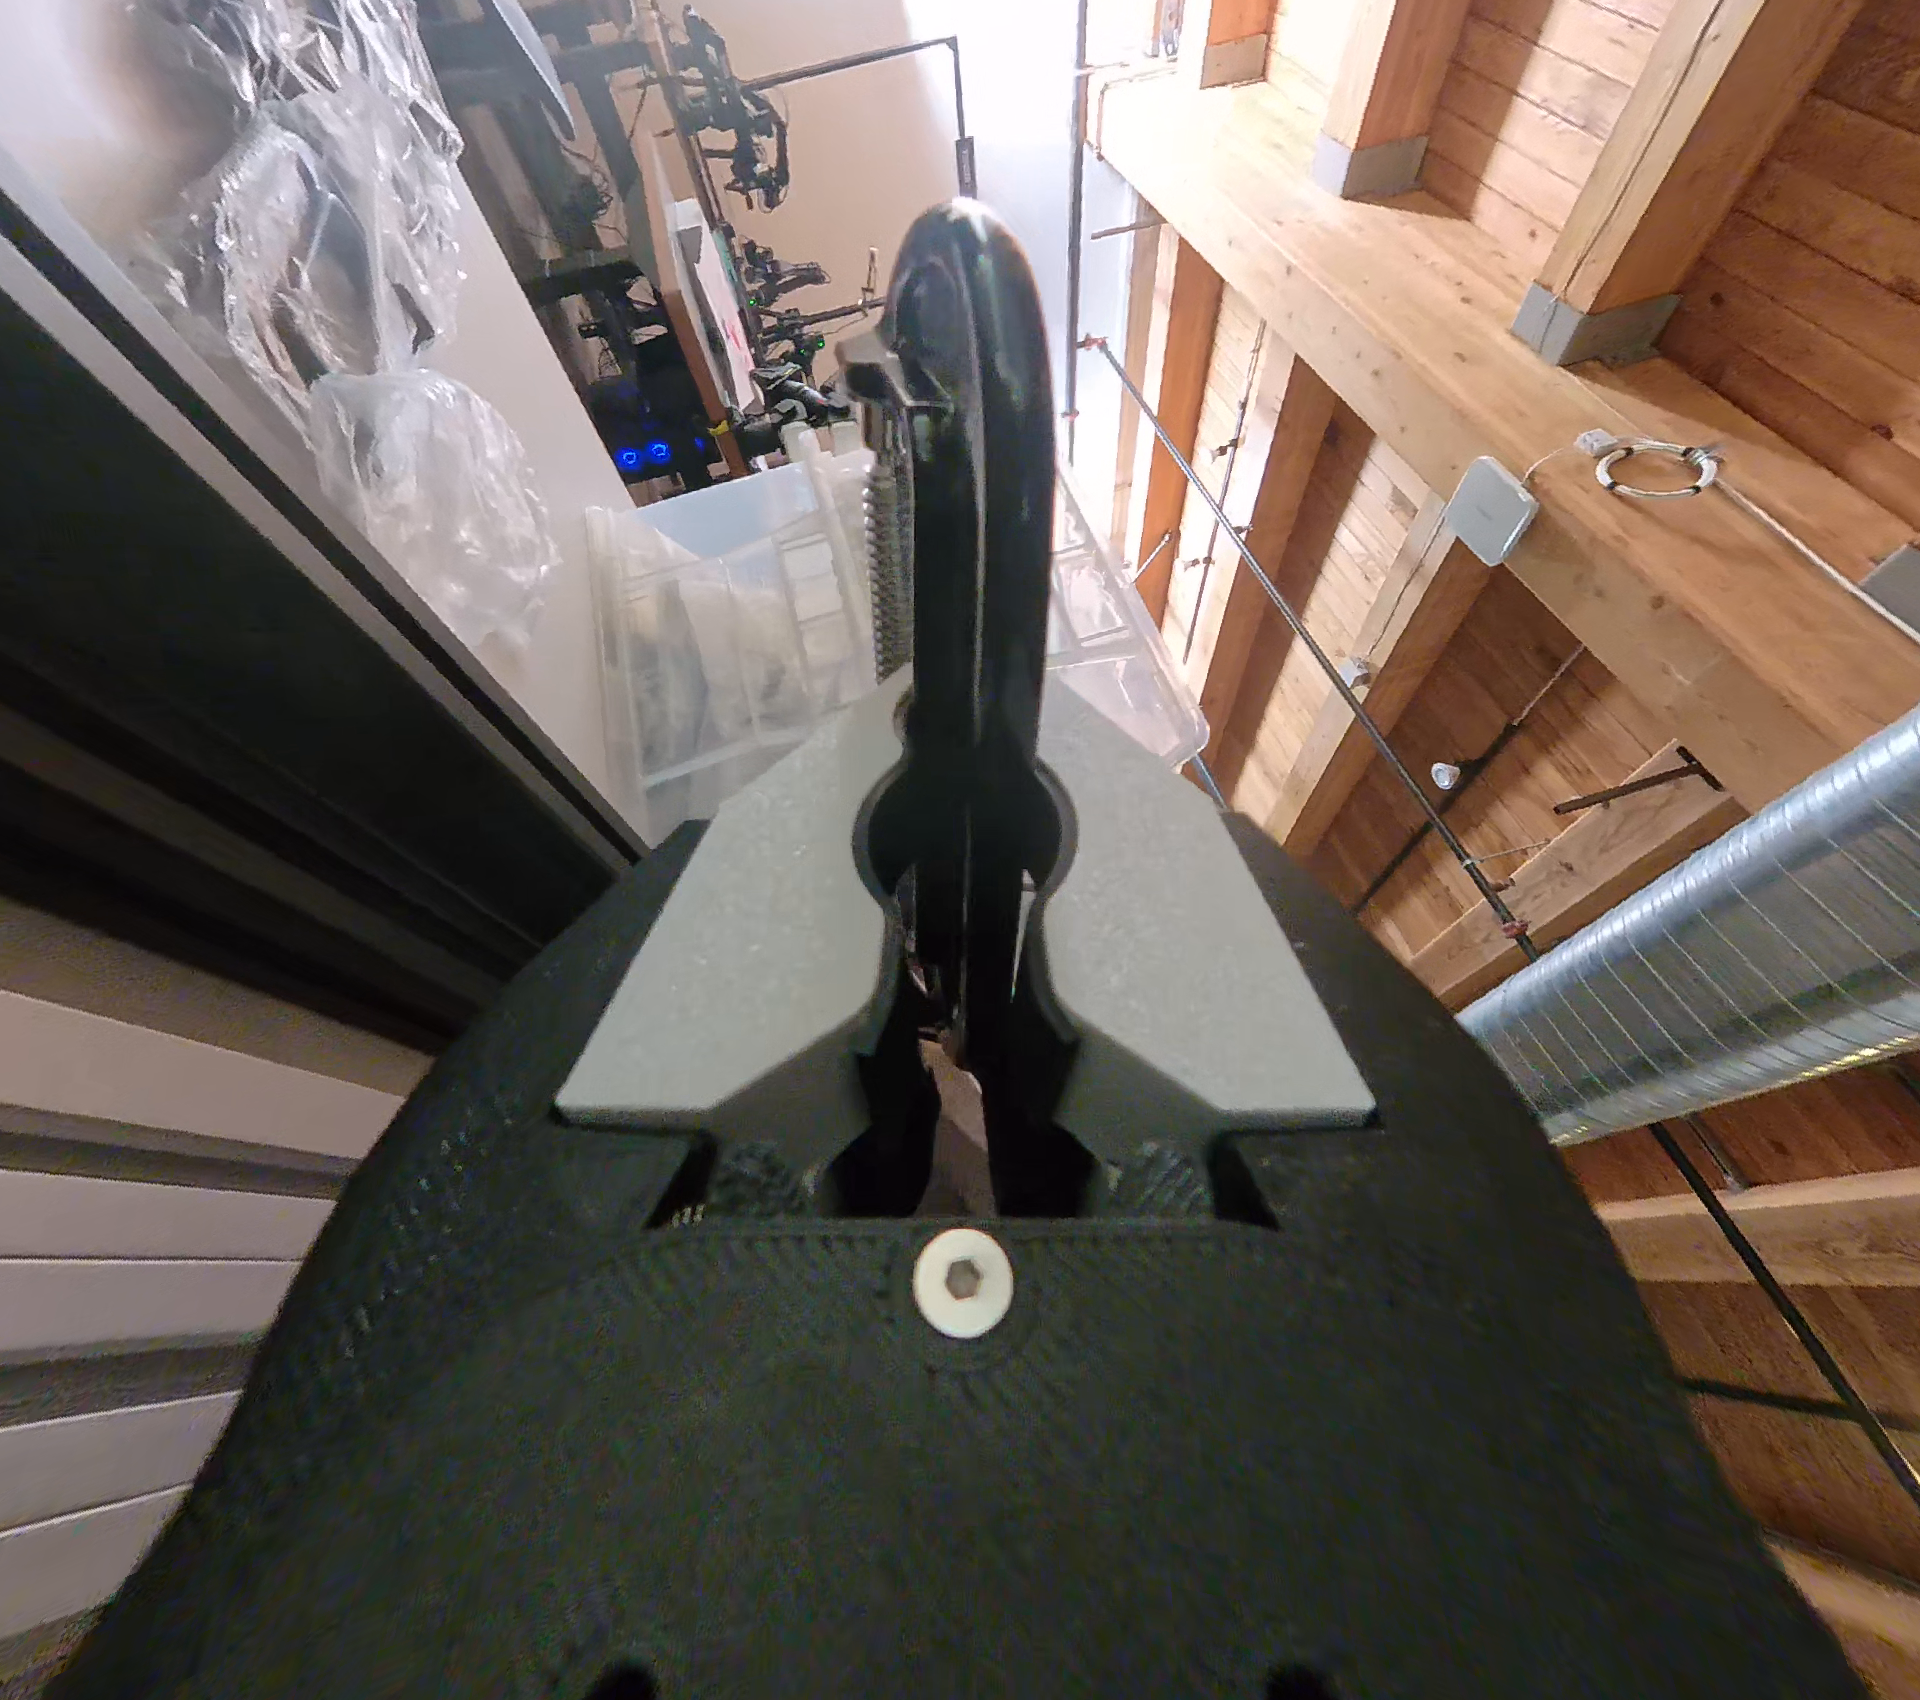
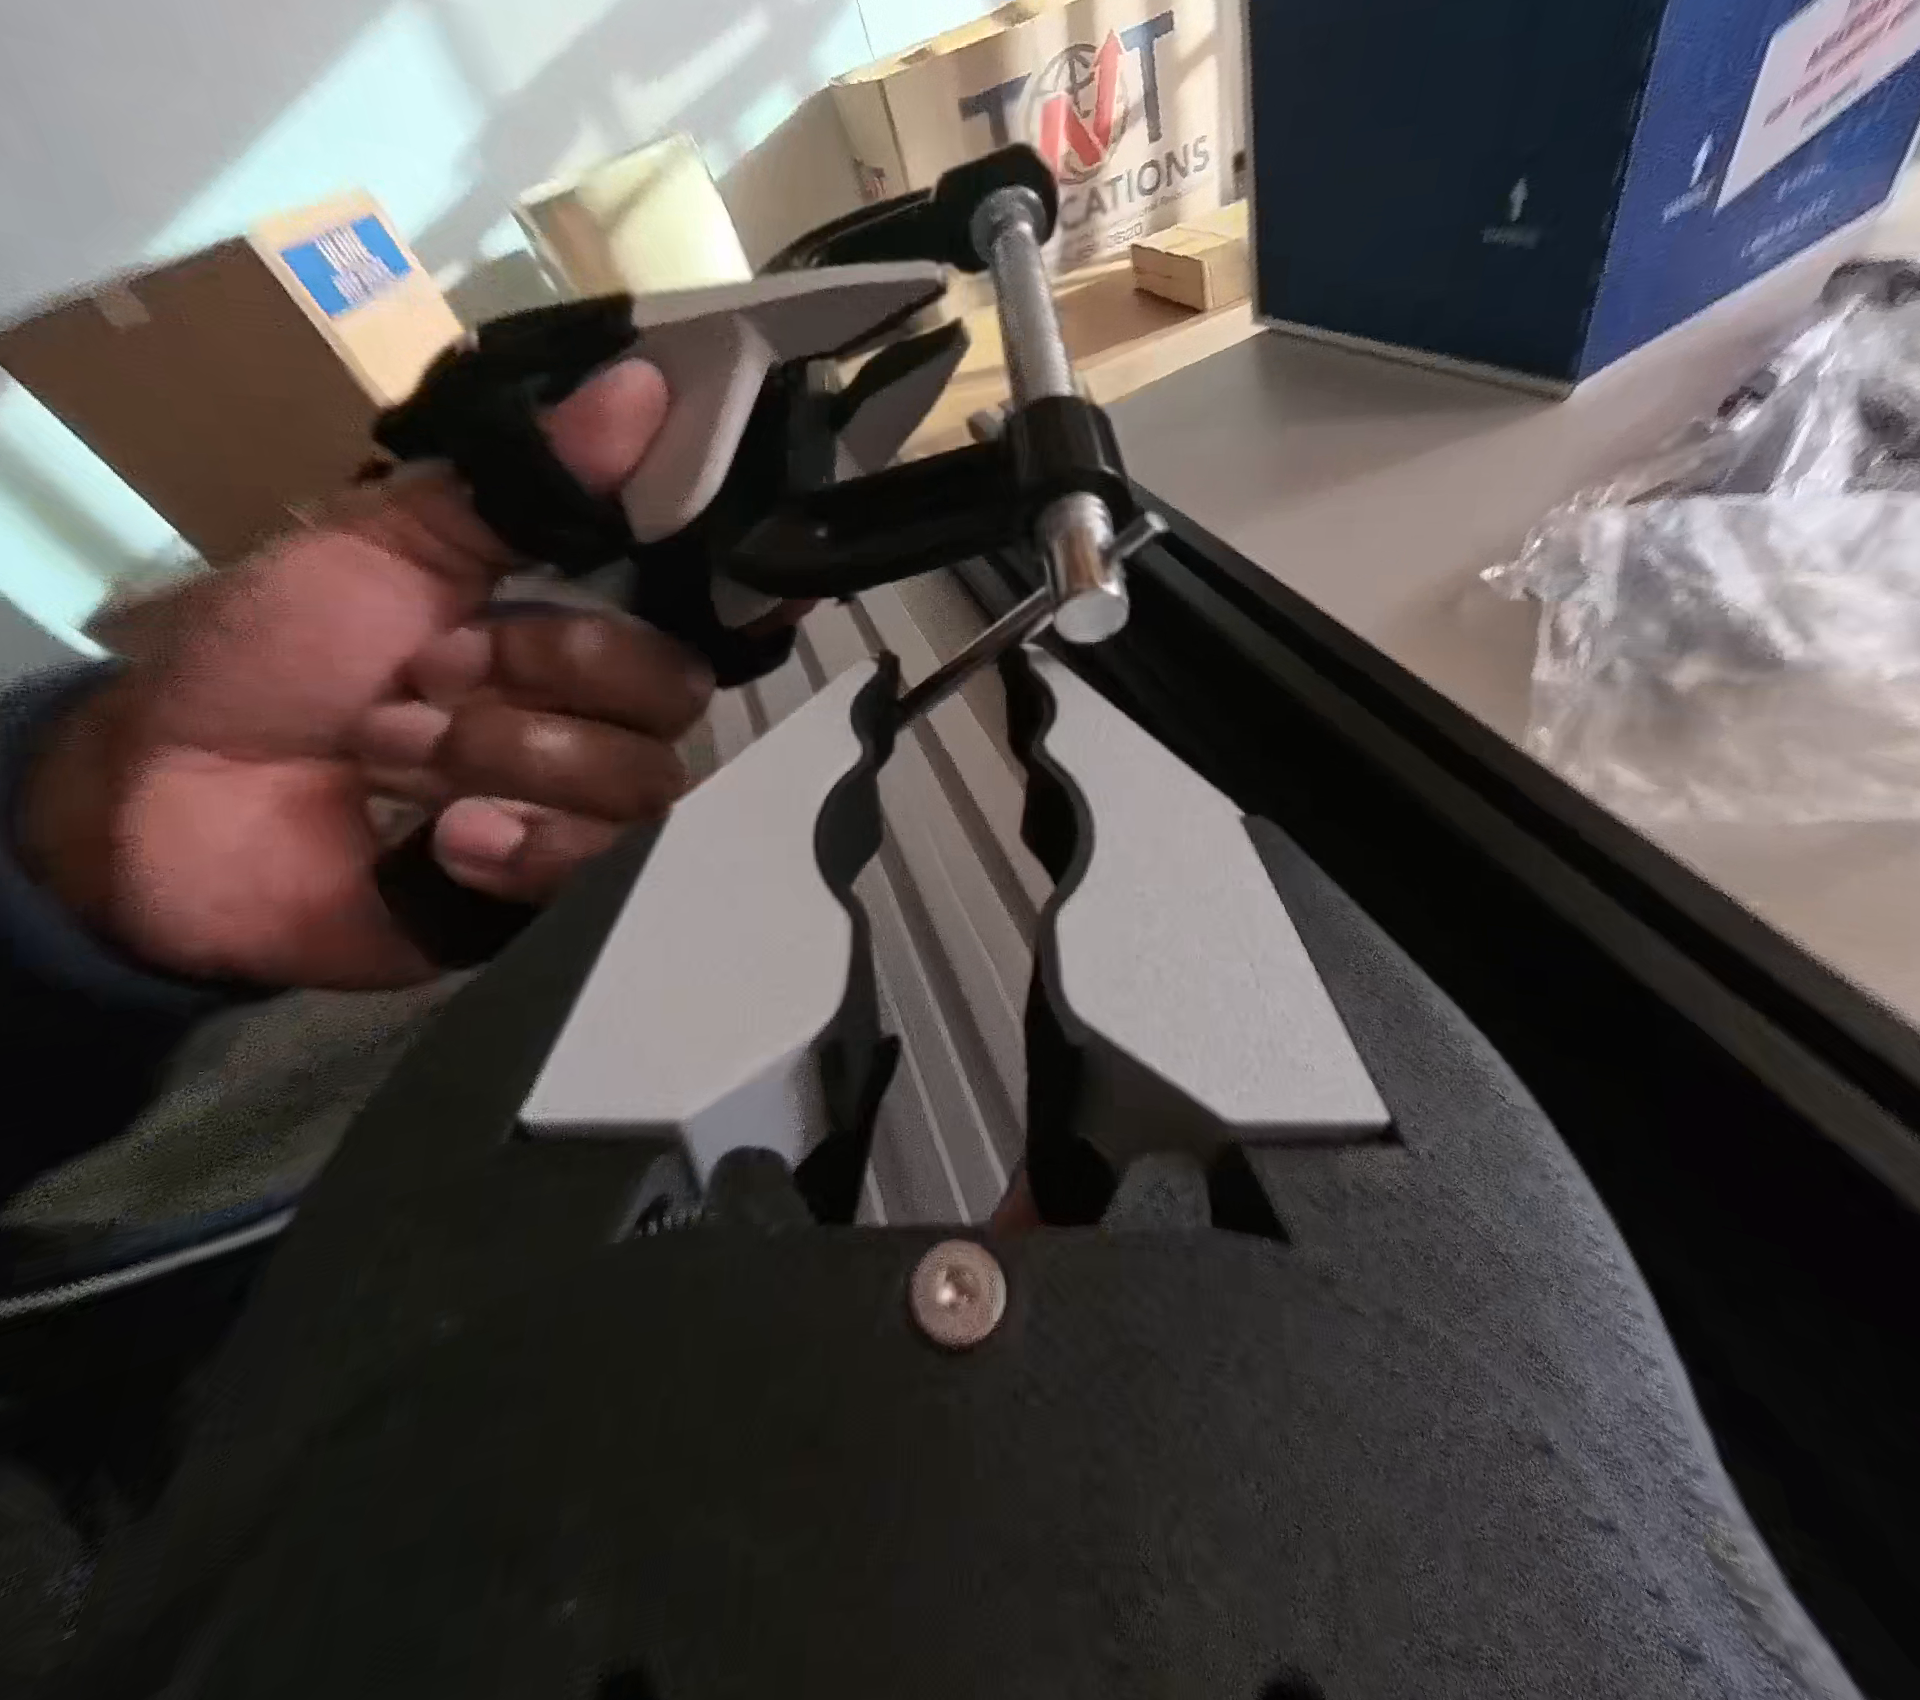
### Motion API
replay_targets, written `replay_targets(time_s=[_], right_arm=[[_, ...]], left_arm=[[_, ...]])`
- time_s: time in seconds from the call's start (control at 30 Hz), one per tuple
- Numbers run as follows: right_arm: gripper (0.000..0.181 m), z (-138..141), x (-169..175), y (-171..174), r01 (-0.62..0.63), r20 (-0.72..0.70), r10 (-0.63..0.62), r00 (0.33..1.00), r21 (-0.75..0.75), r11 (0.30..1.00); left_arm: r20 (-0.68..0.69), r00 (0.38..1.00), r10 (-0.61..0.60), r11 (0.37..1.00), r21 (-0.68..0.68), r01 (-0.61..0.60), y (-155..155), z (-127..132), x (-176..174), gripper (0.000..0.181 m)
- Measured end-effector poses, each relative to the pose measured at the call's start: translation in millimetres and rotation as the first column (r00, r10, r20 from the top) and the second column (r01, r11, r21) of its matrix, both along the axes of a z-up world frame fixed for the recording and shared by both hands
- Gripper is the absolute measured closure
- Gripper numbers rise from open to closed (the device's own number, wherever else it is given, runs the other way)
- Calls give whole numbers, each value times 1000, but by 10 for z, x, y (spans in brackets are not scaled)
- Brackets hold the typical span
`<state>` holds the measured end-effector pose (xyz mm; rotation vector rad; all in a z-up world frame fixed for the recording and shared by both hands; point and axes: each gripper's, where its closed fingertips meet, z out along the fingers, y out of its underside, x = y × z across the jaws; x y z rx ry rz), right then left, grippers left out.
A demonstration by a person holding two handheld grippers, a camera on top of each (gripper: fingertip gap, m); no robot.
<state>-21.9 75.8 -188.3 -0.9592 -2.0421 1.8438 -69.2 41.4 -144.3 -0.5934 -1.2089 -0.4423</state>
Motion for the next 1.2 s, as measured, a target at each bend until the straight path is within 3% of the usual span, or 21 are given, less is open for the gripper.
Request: replay_targets(time_s=[0.23,0.37,0.43,0.6,0.67,0.77,0.87,0.97,1.07,1.13,1.2], right_arm=[[163,-78,-78,57,60,-262,21,965,296,953],[181,-42,-163,133,164,-428,36,903,420,893],[181,-35,-158,125,170,-454,54,889,437,883],[181,29,-125,102,96,-305,-6,952,280,955],[173,47,-85,87,52,-172,-22,985,168,984],[141,13,46,-3,-46,75,48,996,-30,999],[137,-33,39,-40,-49,210,81,974,-154,987],[137,-14,-10,-58,-55,221,98,970,-194,980],[156,104,-22,-82,-79,202,135,970,-262,962],[173,105,-44,-80,-94,163,131,978,-218,971],[174,71,-56,-75,-111,106,125,986,-133,985]], left_arm=[[54,998,-37,999,-29,39,26,-91,-2,164],[87,995,-53,999,-3,54,35,-140,-4,164],[85,995,-51,999,4,51,13,-148,-14,165],[57,998,-31,999,26,29,-21,-113,-31,165],[43,999,-24,999,37,22,-33,-85,-33,165],[9,1000,-7,1000,24,7,-60,-31,-35,165],[-11,1000,-9,999,40,9,-65,14,-31,165],[-13,1000,-20,998,59,21,-46,22,-14,165],[-19,999,-41,995,88,43,-27,40,2,165],[-21,999,-50,994,92,52,-16,49,6,165],[-17,998,-54,995,79,55,-17,42,4,165]])
